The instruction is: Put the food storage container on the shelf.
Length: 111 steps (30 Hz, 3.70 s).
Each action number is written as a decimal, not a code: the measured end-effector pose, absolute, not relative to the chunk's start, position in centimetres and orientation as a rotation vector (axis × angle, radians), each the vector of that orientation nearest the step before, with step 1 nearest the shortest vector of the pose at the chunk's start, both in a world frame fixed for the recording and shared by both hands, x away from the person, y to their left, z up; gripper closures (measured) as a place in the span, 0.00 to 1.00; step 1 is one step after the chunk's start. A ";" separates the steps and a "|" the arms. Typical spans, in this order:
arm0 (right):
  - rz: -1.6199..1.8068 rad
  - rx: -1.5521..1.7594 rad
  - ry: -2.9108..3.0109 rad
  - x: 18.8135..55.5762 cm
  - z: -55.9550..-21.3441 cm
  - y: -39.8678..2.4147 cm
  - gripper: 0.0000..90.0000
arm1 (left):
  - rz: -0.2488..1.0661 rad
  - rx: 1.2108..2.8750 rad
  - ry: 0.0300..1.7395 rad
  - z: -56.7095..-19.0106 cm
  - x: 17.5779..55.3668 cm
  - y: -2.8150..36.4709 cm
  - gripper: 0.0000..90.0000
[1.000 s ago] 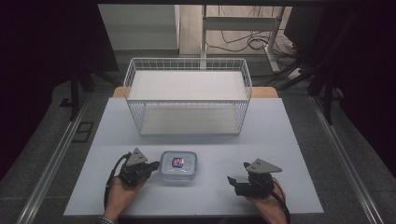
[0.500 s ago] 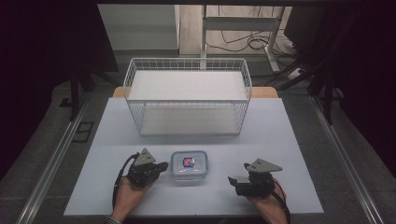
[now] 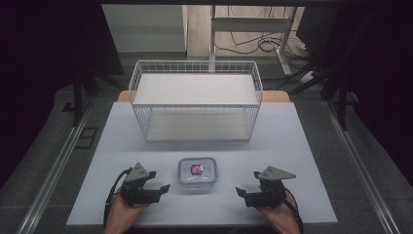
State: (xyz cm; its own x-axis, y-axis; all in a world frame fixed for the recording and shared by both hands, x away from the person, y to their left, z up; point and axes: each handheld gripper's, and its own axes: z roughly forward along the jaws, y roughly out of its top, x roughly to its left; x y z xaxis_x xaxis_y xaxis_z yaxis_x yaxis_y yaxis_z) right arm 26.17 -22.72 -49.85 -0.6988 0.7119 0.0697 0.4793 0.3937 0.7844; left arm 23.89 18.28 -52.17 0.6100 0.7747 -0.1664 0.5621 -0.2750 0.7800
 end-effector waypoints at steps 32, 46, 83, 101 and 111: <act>1.245 0.941 2.541 31.3 -48.0 -14.5 0.17 | 0.313 2.016 0.968 -50.5 29.5 14.1 0.10; 1.243 1.066 2.672 33.0 -50.8 -12.4 0.09 | 0.038 1.964 0.962 -52.8 30.2 13.1 0.08; 1.322 1.027 2.686 29.0 -49.7 -15.7 0.57 | -0.002 1.926 0.945 -52.3 25.3 14.9 0.58; 1.380 1.054 2.658 29.6 -50.2 -16.6 0.65 | -0.106 1.862 0.945 -52.9 26.0 15.9 0.64; 1.356 1.098 2.603 29.2 -50.0 -16.7 0.78 | -0.094 1.842 0.973 -52.9 26.1 15.9 0.64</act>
